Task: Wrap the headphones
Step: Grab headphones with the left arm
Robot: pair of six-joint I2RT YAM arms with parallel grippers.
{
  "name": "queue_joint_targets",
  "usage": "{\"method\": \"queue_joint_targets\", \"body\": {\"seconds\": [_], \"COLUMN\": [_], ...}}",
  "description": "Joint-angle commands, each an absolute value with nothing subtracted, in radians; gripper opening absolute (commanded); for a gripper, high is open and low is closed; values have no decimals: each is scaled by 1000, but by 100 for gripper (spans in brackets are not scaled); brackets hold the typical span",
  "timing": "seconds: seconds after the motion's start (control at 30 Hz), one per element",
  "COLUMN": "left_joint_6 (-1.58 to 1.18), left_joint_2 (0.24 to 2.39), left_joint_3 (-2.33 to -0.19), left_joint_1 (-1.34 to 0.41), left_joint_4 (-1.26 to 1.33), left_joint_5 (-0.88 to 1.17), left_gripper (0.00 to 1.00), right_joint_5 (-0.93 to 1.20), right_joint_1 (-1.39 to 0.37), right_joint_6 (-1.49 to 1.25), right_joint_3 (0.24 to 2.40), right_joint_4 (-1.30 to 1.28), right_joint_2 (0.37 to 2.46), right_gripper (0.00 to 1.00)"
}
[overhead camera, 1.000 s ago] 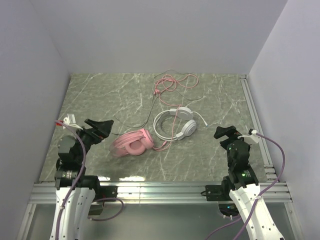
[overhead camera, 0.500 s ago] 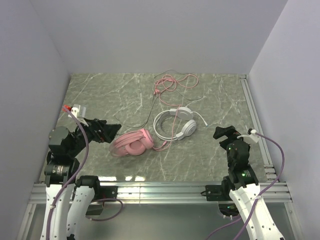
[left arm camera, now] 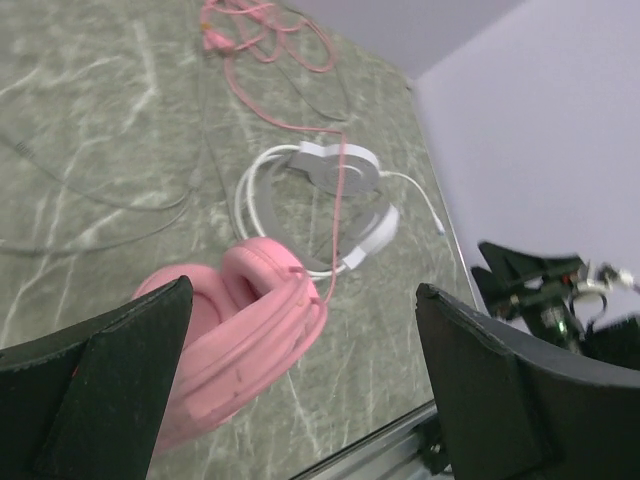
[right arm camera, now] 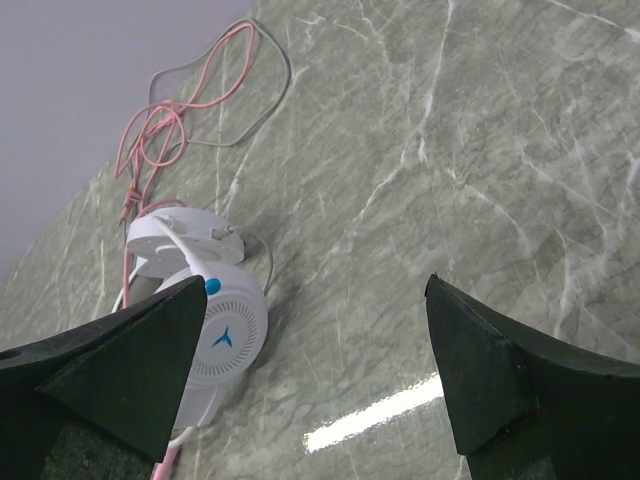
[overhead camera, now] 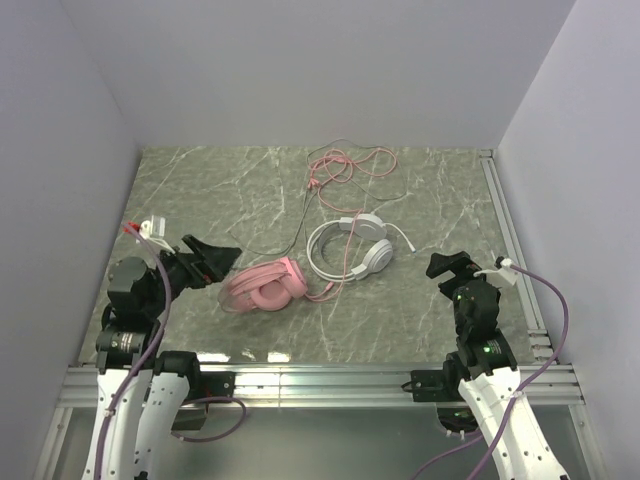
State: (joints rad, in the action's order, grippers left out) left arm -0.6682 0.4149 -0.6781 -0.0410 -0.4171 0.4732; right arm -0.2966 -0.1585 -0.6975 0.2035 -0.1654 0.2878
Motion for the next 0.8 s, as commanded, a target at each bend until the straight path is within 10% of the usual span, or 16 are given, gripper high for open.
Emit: {"method": "queue_joint_targets", "body": {"seconds": [0.0, 0.77], "left_joint_6": [-814, -1245], "left_joint_2": [417, 328], "left_joint_3": [-758, -1016], "left_joint_1": [-43, 30], "left_joint_4": [-557, -910], "left_joint_5": [291, 485], "left_gripper": [99, 99], "right_joint_5": [-291, -324], "right_joint_1": [-155, -156], "right_joint_6": [-684, -704], "right_joint_3": [209, 219], "right_joint_4": [-123, -135], "right_joint_2": [287, 321], "right_gripper": [97, 97]}}
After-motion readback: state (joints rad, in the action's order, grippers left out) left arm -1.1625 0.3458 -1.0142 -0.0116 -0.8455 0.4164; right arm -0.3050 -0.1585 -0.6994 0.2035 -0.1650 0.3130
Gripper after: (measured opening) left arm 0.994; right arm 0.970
